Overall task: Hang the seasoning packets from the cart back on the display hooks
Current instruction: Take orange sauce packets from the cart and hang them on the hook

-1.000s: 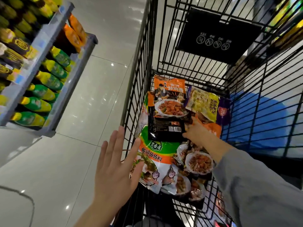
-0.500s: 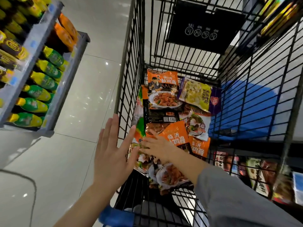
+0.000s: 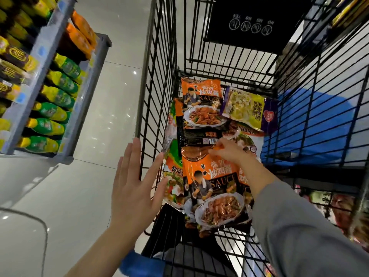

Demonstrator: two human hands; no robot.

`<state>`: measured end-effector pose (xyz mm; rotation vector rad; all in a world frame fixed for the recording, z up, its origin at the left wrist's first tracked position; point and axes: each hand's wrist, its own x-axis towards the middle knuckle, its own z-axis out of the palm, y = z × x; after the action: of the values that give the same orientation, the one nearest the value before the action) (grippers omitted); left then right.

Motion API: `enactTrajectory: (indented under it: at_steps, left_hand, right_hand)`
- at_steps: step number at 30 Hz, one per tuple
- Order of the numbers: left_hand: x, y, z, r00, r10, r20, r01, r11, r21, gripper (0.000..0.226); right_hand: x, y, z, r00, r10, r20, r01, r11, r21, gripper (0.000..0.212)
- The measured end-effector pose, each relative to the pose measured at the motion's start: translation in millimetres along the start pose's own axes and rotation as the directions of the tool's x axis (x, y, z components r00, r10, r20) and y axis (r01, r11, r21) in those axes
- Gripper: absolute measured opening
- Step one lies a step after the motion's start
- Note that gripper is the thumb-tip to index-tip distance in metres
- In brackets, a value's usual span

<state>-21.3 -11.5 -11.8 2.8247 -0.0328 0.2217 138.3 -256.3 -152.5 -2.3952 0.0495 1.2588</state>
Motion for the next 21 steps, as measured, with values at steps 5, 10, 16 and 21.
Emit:
enactTrajectory:
  at_steps: [5,10,16,21]
  left_hand:
    - [-1.4,1.3,-0.7,1.000,0.008,0.024,-0.011,0.994,0.107,0.049]
    - [9.8,28.2,-0.6,0.981,0.106,0.160,-0.145,0.955,0.257,0.062]
    - [102.3,66.6,77.2,0.930,0.028,0.367,-0.028,1.000,-0.006,0.052]
    - [181.4,22.9,182.8,0.782,-0.034,0.622,-0.024,0.996,0.085,0.061]
  right_hand:
    - [-8.1,21.2,-18.7,0.998,0.057,0.028,-0.051,0.978,-0.204,0.032]
    - [-53.6,42.2,-23.7,0.993,0.100,-0.054,-0.096,0.992,0.076,0.013]
    - [-79.7,47.0,-13.4,0.961,0.133,-0.242,-0.125,0.991,0.049,0.030]
    - [-98.8,47.9,-5.6,0.947,0.103,-0.304,-0.119,0.992,-0.034,0.024]
